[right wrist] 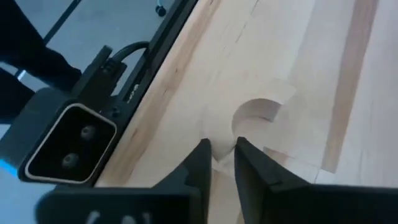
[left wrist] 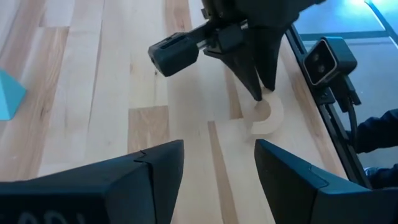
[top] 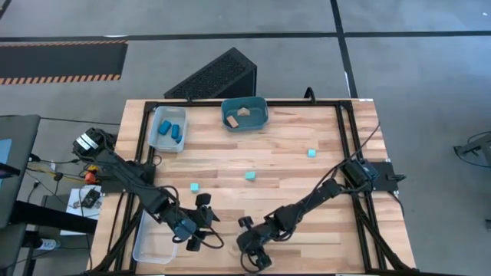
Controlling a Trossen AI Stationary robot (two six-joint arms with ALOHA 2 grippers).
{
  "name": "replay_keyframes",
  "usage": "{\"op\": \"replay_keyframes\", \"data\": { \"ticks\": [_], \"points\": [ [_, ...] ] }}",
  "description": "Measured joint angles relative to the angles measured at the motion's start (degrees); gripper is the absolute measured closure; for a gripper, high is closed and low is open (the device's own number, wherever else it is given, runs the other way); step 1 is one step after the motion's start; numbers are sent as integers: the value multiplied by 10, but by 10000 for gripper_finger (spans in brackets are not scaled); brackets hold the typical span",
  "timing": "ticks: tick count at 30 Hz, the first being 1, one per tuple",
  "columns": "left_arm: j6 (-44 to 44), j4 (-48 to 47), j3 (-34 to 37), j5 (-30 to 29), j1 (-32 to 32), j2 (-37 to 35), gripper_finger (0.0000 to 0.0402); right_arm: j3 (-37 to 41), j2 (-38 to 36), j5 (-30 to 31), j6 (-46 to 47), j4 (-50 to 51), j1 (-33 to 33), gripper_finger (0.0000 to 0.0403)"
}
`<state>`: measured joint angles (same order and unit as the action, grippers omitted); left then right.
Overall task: Sort & place blocks by color
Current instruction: Put the brown block into the blue bin
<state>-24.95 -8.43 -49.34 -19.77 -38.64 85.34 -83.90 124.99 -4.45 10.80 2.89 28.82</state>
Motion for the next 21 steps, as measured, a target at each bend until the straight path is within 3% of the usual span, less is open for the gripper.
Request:
{"op": "replay_keyframes", "data": {
  "ticks": [8,21],
  "points": [
    [-23,0,0,5,14,0,218,0,-3,3,46,5,-10,396],
    [-27,-47,0,-7,16,-38,219,0,-101,114,8,177,-22,393]
  ]
}}
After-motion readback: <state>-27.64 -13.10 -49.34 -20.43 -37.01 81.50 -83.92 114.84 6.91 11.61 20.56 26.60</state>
